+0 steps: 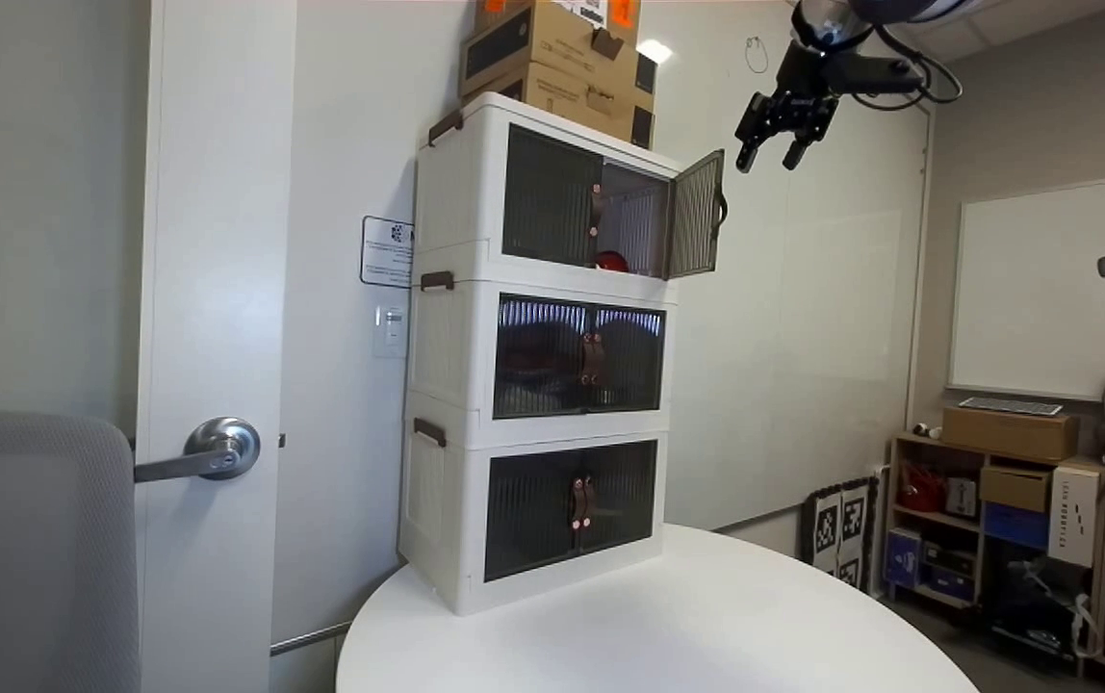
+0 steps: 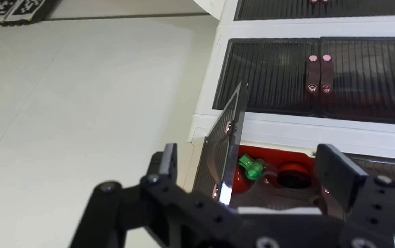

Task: Close the top drawer

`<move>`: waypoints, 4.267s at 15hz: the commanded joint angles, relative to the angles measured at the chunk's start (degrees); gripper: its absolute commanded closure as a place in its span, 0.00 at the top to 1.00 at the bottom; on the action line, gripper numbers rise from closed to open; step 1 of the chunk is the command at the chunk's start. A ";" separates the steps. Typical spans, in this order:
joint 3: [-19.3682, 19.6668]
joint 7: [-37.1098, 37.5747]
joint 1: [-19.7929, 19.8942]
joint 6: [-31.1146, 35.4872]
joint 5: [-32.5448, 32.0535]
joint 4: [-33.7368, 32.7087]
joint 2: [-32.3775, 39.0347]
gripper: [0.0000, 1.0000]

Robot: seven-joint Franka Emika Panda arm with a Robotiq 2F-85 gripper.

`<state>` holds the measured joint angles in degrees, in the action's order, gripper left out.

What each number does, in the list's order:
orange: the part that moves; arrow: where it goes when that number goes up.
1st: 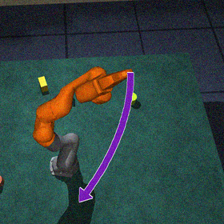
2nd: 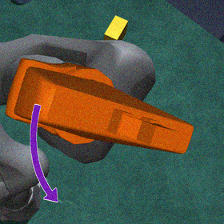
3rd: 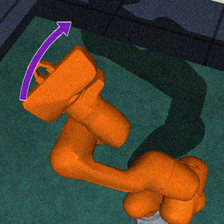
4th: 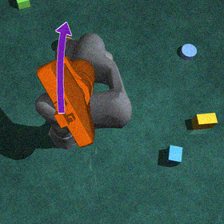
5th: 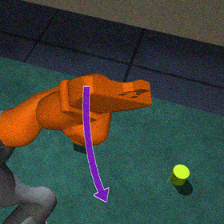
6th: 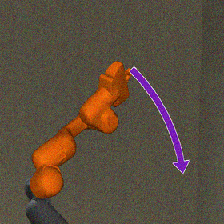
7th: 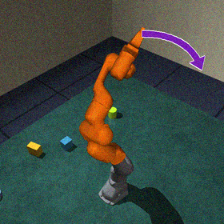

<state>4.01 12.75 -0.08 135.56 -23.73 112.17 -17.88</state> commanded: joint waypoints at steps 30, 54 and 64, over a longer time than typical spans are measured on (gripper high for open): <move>6.61 -19.44 -6.79 54.12 16.03 -31.43 42.88 1.00; -2.85 -11.92 -6.86 56.62 29.60 -14.86 34.87 1.00; 4.87 10.71 -7.94 36.60 19.79 5.38 9.51 1.00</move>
<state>9.37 14.89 -8.65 174.79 3.07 110.98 -1.20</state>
